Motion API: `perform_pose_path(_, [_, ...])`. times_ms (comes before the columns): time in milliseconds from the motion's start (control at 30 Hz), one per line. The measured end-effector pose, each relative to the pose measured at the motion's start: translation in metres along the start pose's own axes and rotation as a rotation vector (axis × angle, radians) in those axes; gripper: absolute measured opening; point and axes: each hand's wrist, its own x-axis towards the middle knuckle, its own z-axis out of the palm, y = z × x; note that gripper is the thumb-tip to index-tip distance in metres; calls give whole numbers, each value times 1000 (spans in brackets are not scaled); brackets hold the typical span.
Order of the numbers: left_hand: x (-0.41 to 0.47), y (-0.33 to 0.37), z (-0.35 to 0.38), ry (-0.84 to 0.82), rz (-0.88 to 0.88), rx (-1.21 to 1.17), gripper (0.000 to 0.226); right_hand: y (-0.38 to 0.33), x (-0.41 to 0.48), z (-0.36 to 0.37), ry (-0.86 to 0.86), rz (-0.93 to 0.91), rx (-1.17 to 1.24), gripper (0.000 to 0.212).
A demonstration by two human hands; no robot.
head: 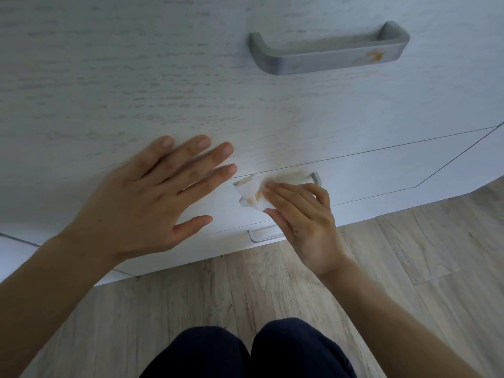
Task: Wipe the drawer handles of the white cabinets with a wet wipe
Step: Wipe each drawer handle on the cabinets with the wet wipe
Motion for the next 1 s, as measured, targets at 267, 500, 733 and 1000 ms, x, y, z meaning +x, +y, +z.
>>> perform_pose_path(267, [0, -1, 0, -8, 7, 11, 67, 1, -3, -1, 34, -10, -16, 19])
perform_pose_path(500, [0, -1, -1, -5, 4, 7, 67, 4, -6, 0, 54, -45, -44, 18])
perform_pose_path(733, [0, 0, 1, 2, 2, 7, 67, 4, -6, -2, 45, -51, -53, 20])
perform_pose_path(1000, [-1, 0, 2, 10, 1, 6, 68, 19, -4, -15, 8, 7, -56, 19])
